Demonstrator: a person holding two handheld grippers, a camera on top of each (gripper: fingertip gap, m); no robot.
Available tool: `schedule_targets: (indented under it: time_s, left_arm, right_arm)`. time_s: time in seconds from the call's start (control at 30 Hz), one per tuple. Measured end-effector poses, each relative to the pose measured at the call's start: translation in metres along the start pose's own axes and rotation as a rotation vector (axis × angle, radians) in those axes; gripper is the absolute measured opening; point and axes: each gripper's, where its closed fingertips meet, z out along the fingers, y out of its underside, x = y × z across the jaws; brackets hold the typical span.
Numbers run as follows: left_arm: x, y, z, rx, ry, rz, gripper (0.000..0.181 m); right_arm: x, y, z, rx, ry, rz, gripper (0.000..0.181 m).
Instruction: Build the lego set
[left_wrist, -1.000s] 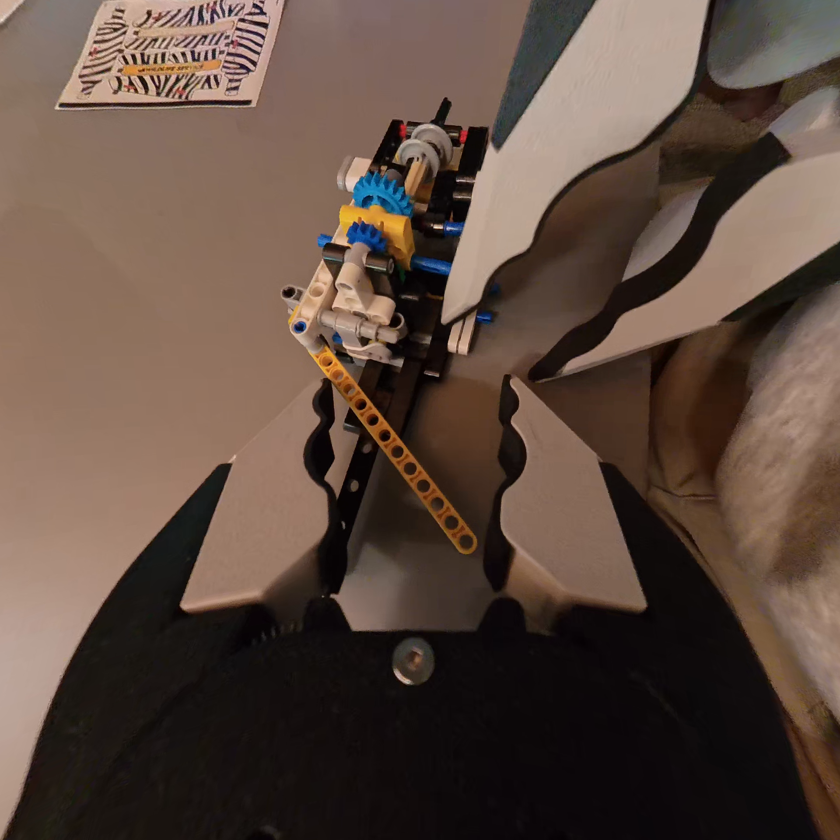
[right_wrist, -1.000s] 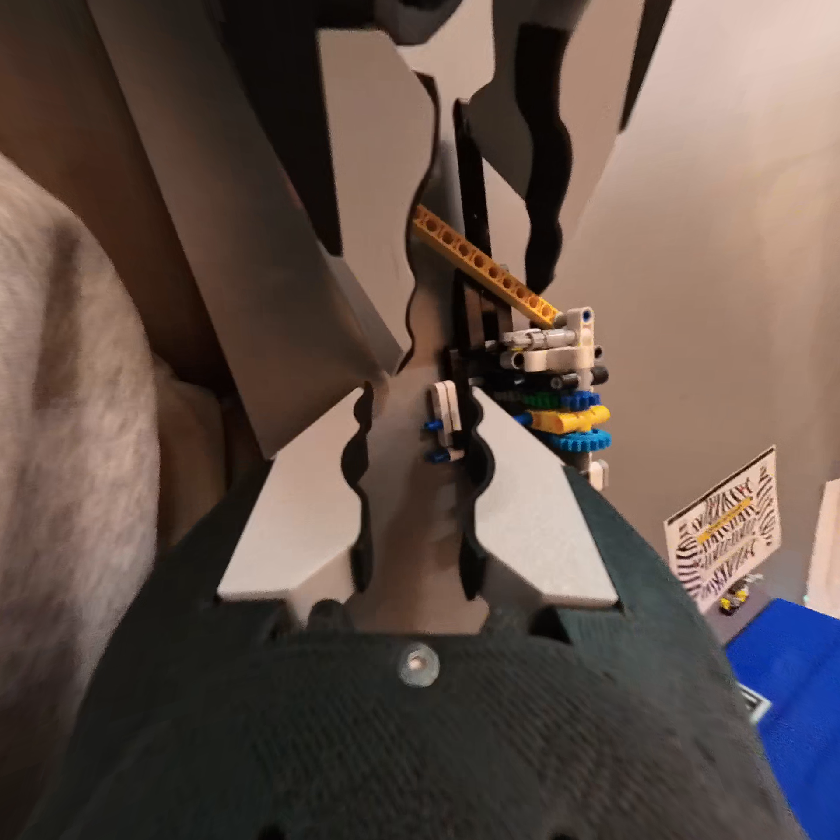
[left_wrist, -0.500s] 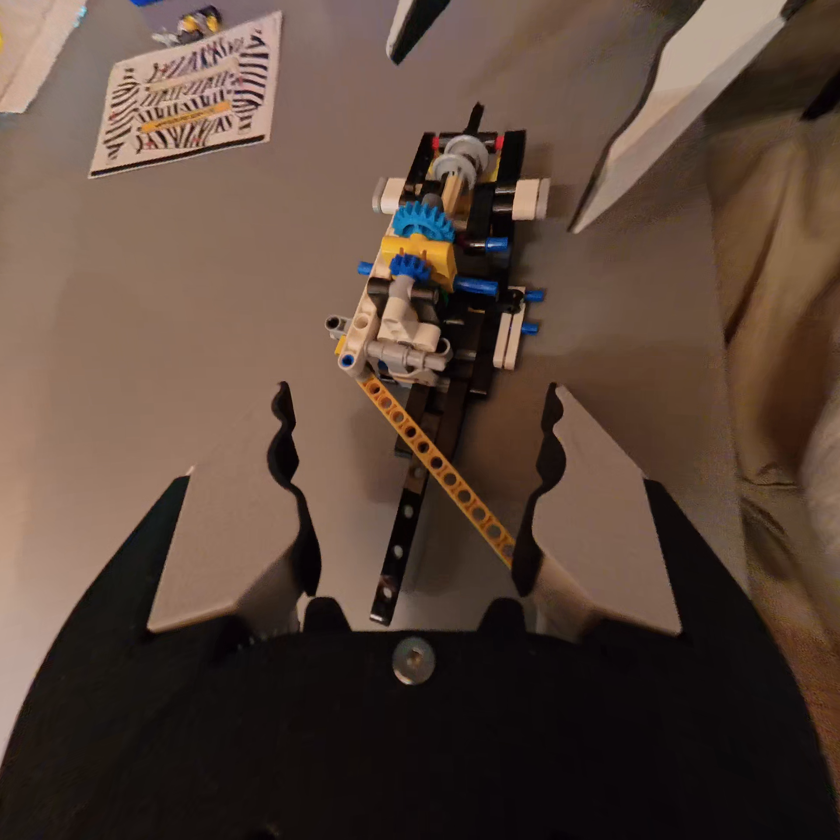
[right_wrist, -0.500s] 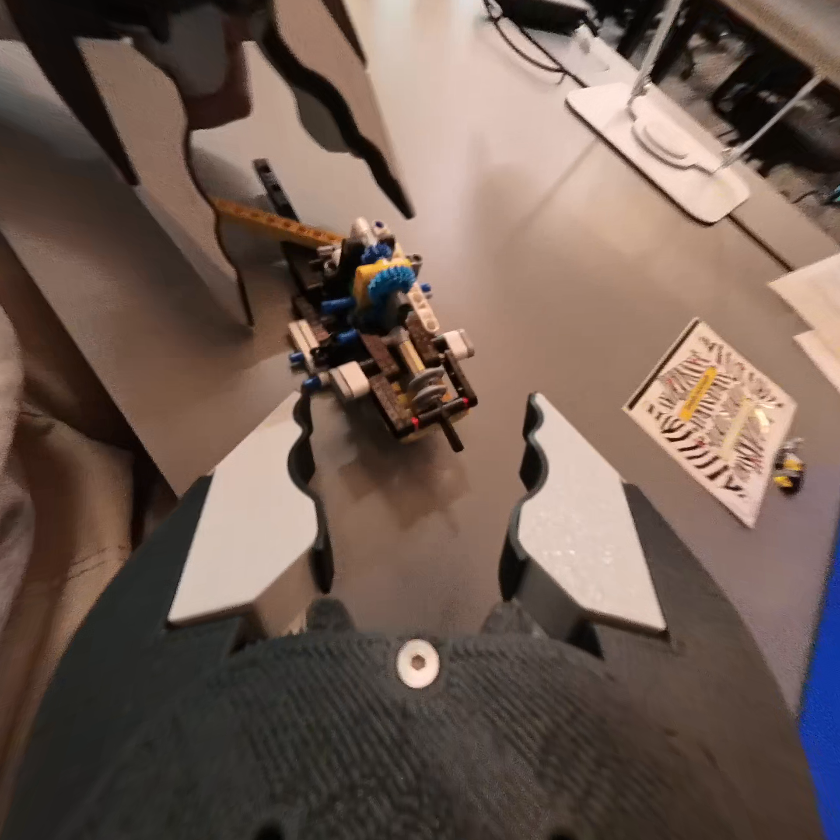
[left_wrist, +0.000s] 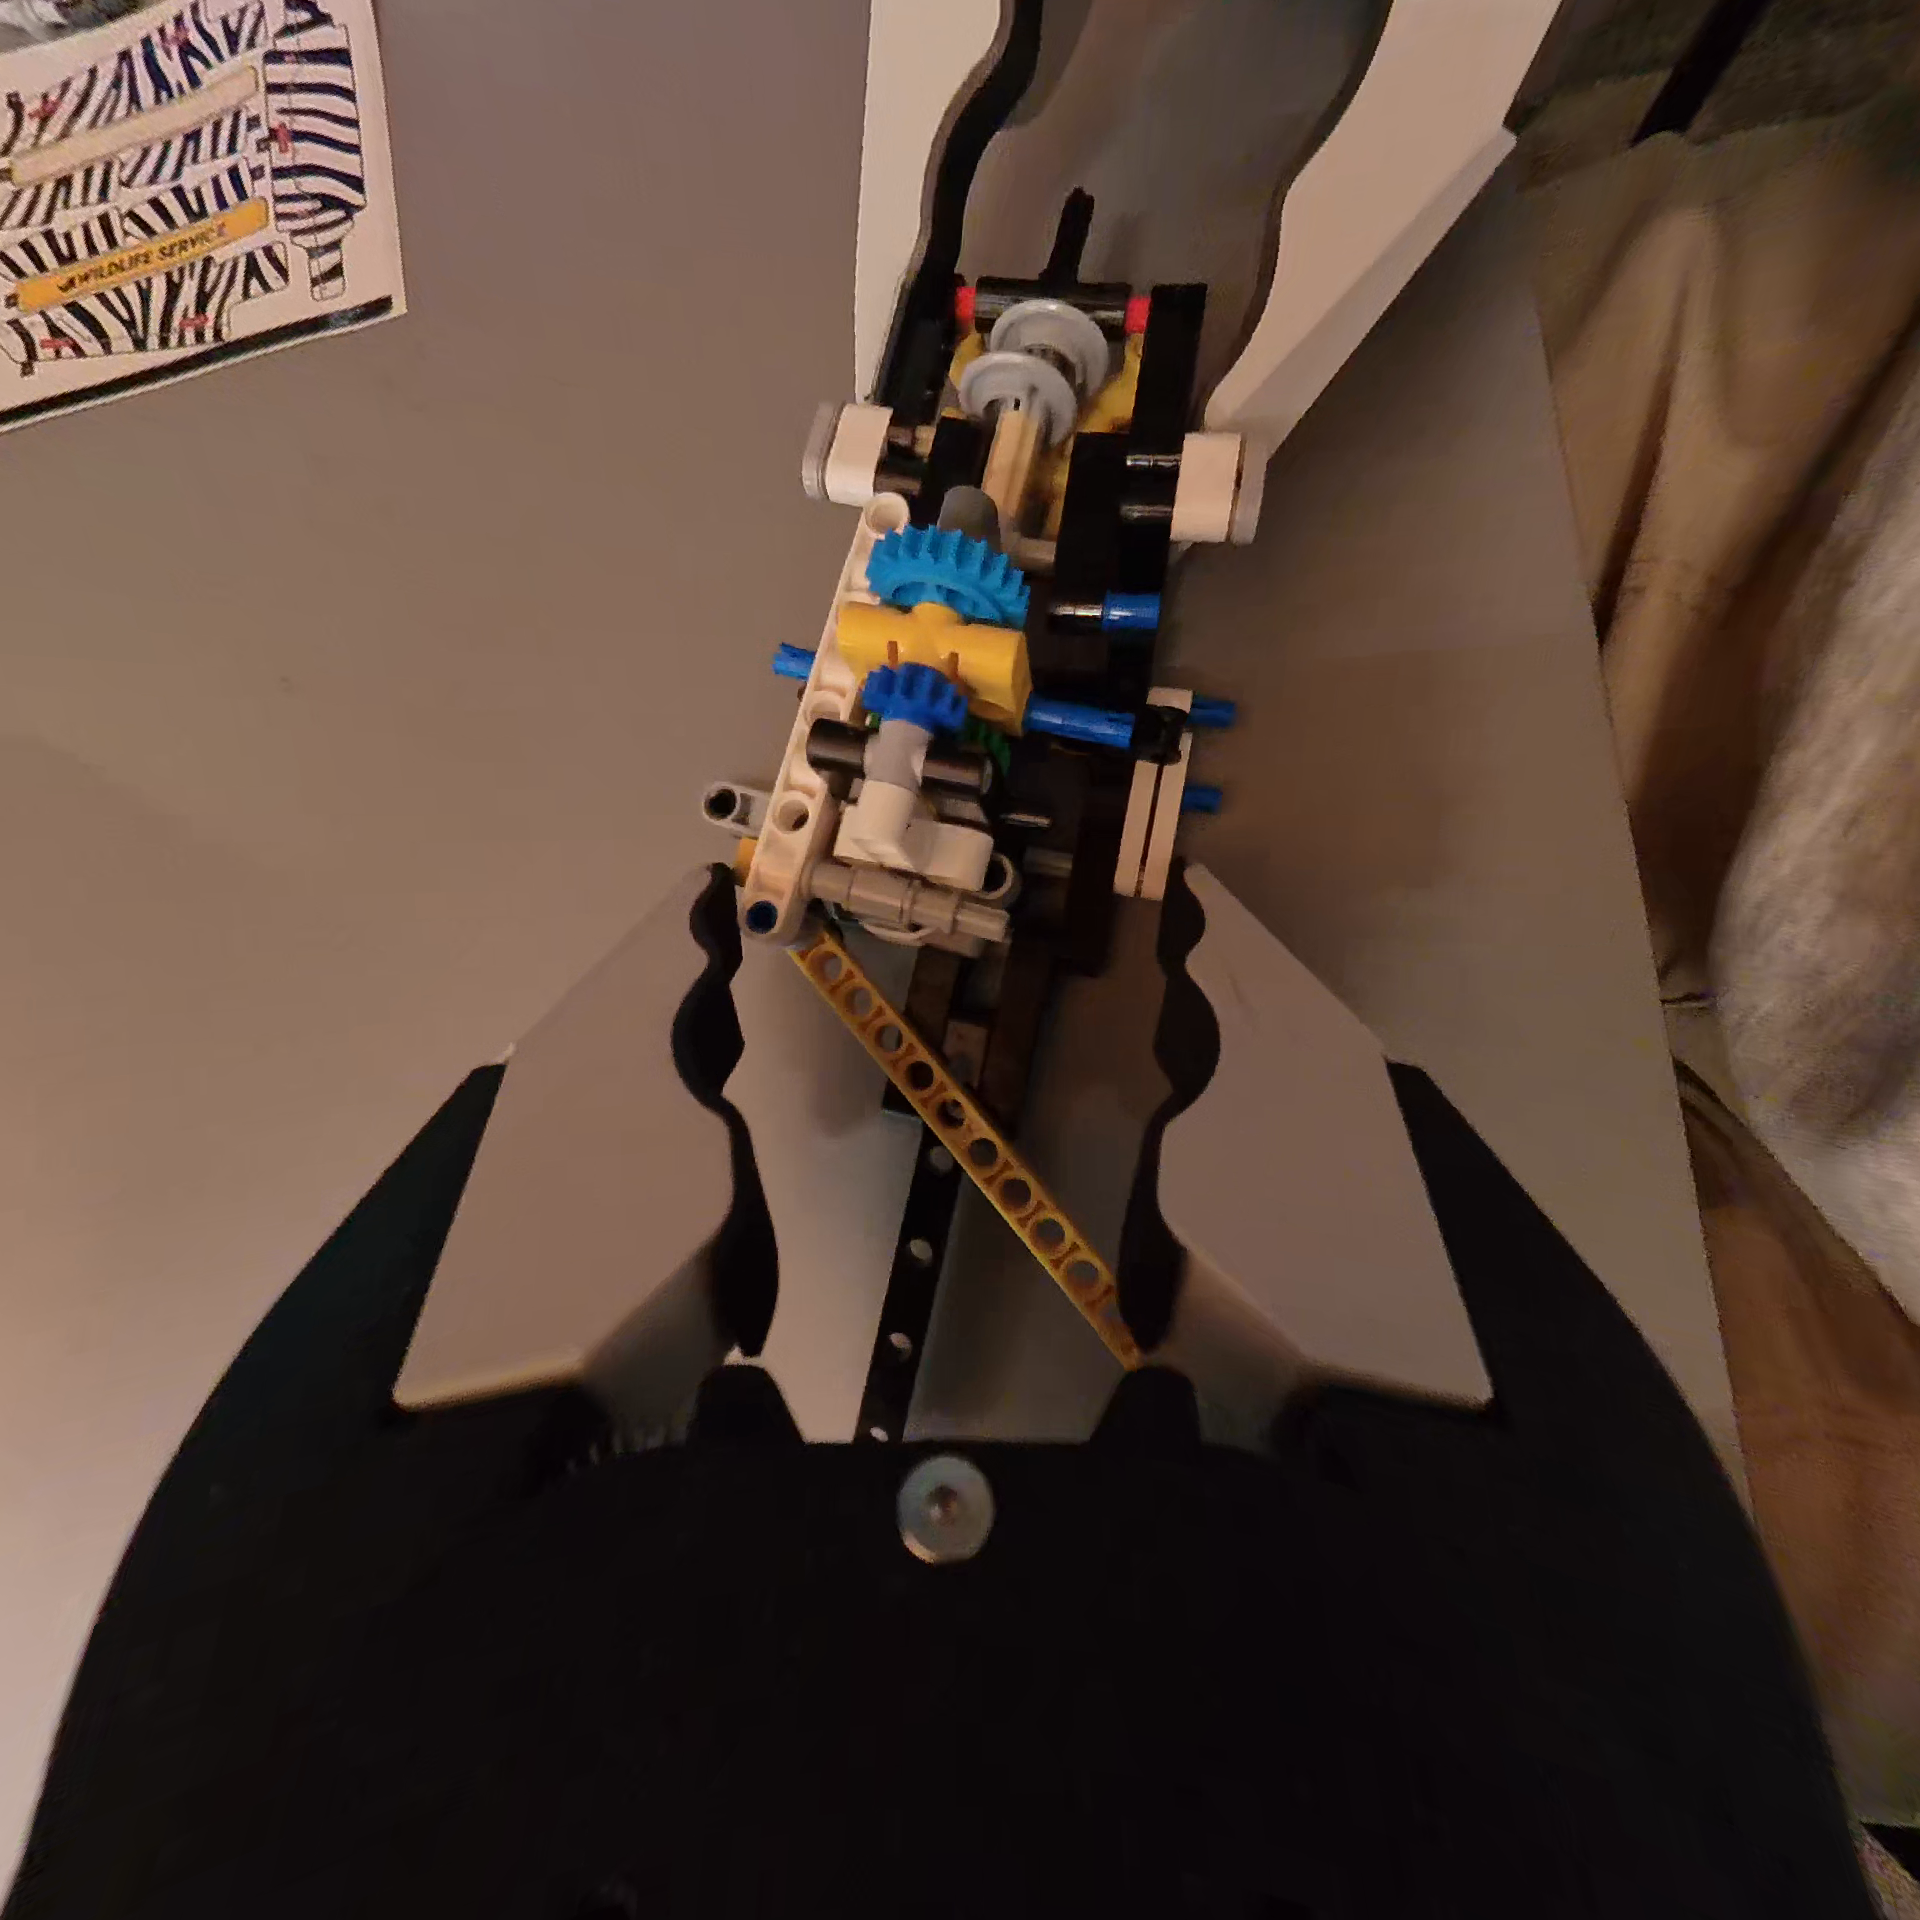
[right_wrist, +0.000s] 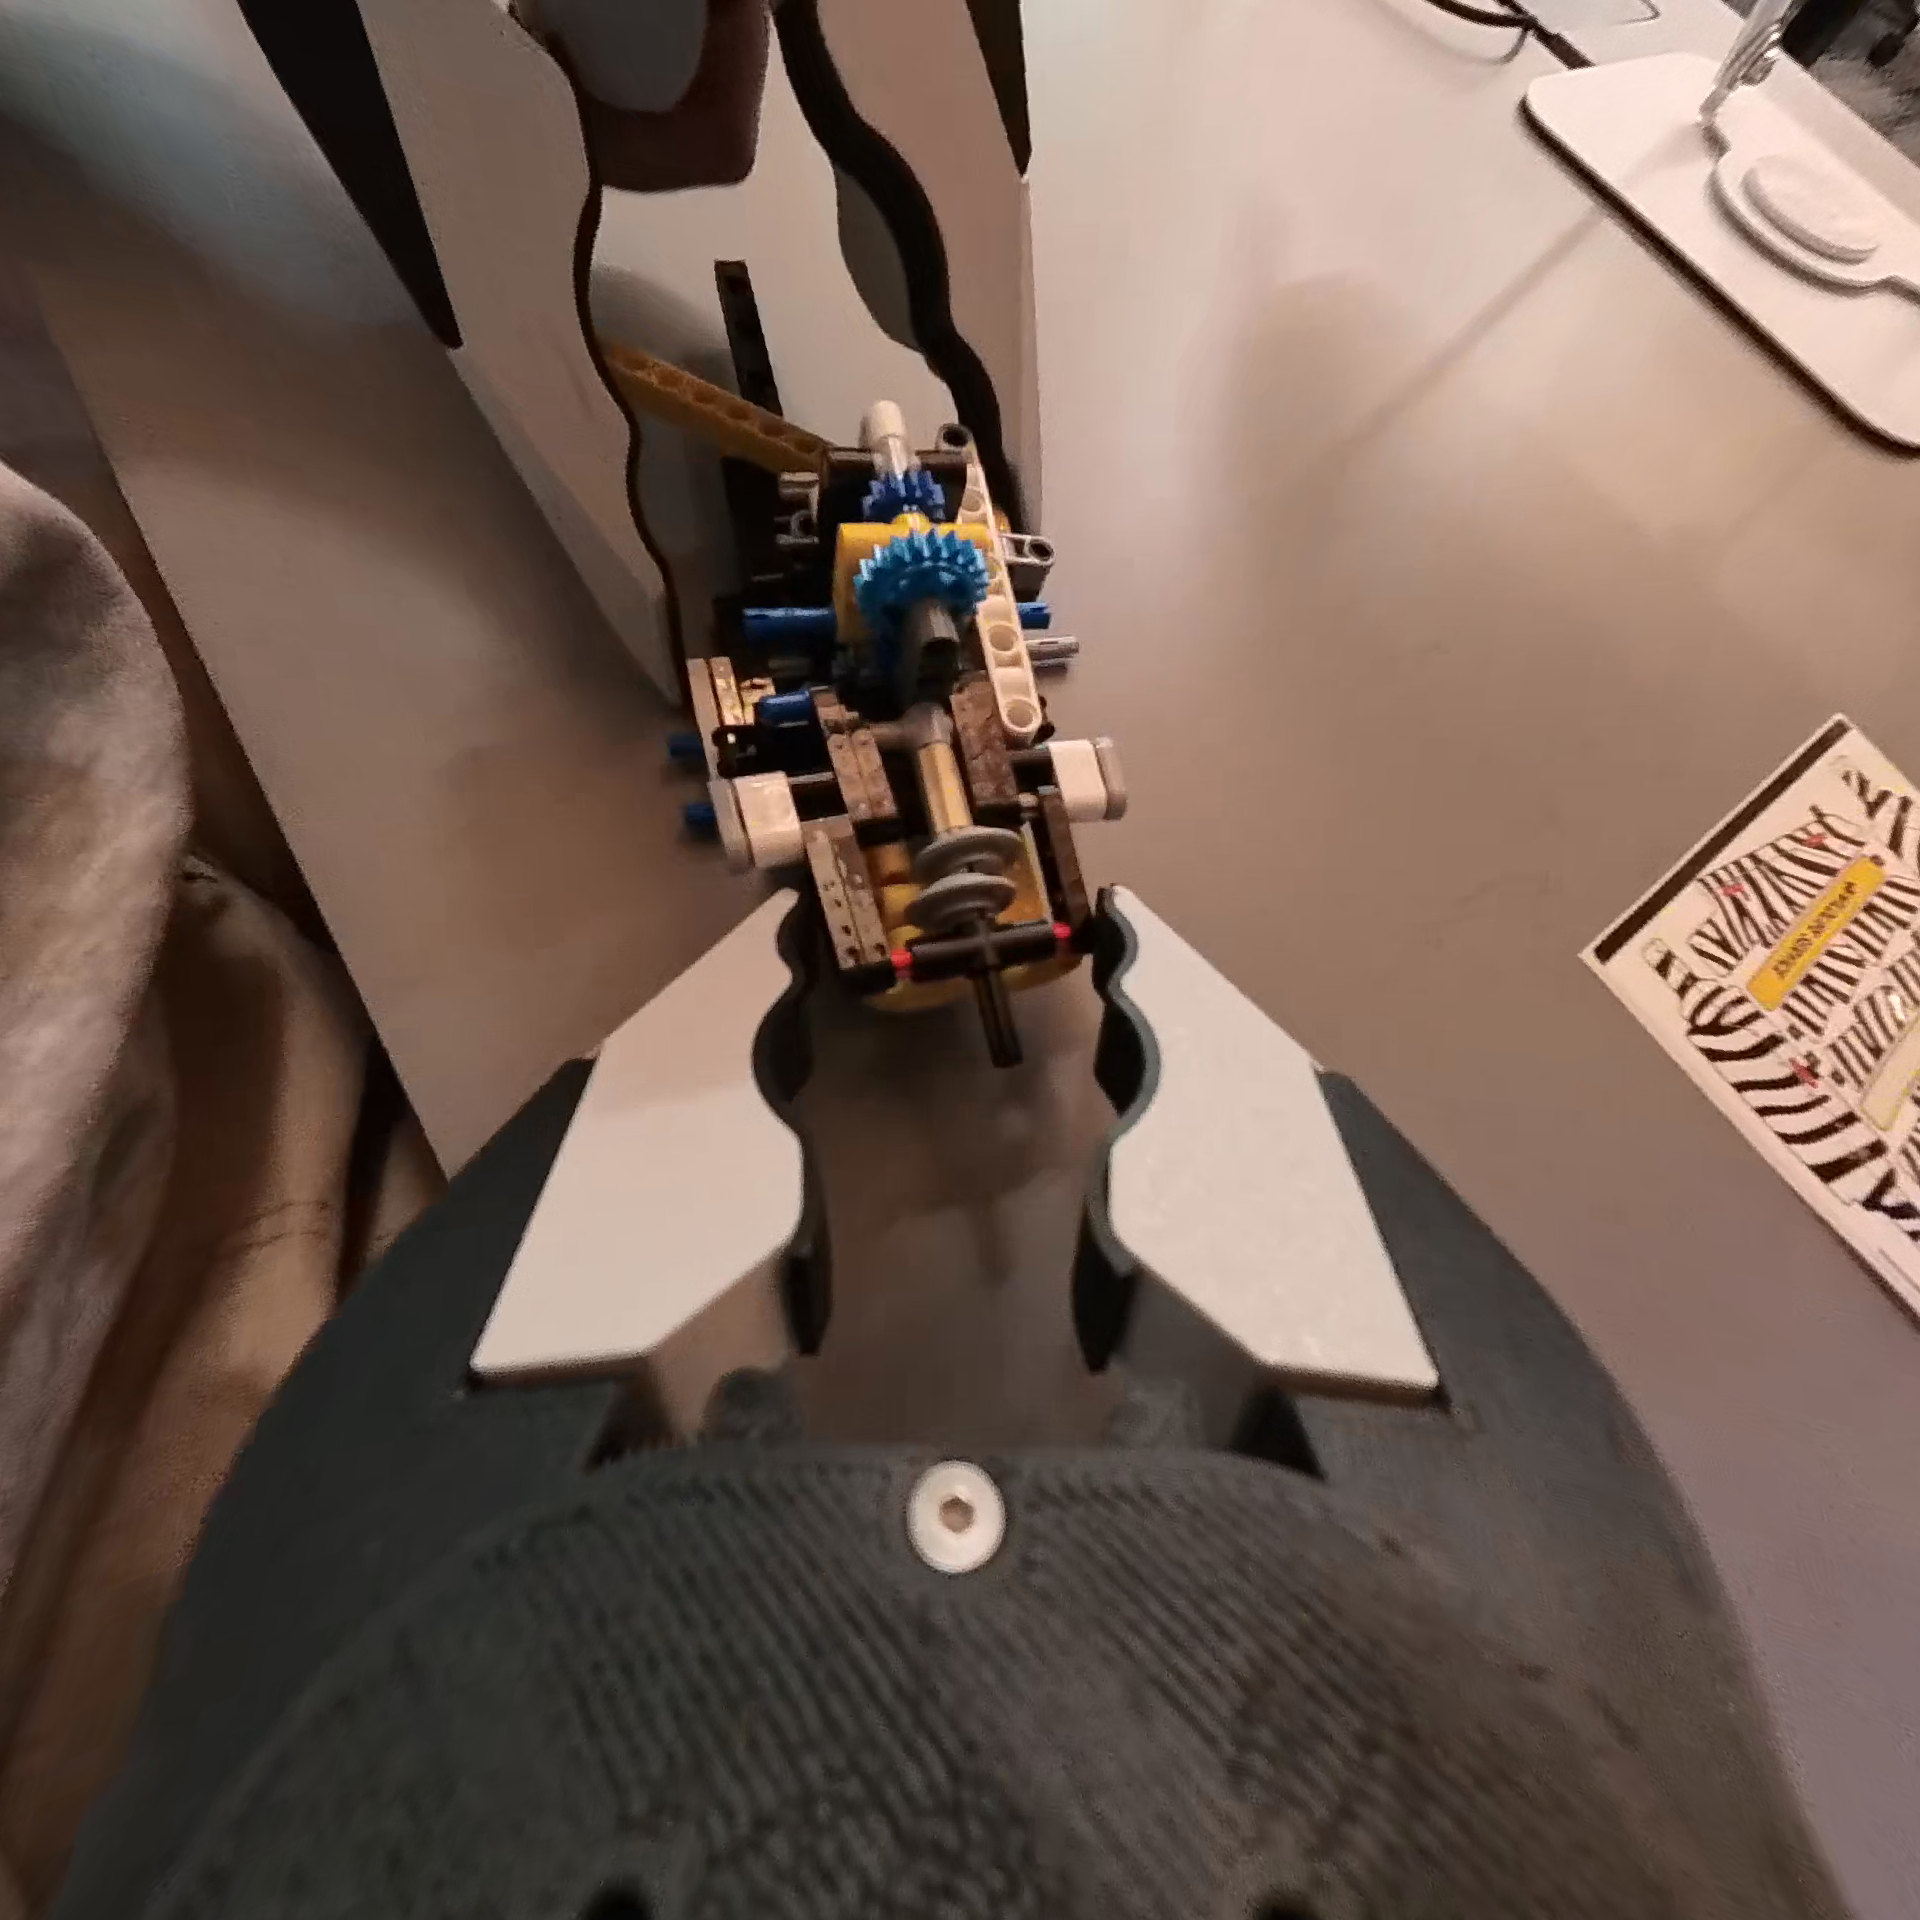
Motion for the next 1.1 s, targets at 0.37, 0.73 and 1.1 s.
schedule_targets:
  time_s: [0.37, 0.73, 1.1]
  left_arm:
    - [0.0016, 0.0025, -0.0025, -0.037, 0.006, 0.007, 0.080]
    - [0.0019, 0.0012, -0.0031, -0.007, 0.008, -0.036, 0.074]
    - [0.0006, 0.0021, -0.0030, -0.032, -0.009, -0.037, 0.076]
  right_arm:
    - [-0.0002, 0.0012, 0.0016, -0.011, -0.007, 0.010, 0.052]
    - [-0.0008, 0.0008, 0.0022, -0.009, -0.030, 0.030, 0.051]
    - [-0.0012, 0.0009, 0.0046, -0.032, -0.002, 0.037, 0.062]
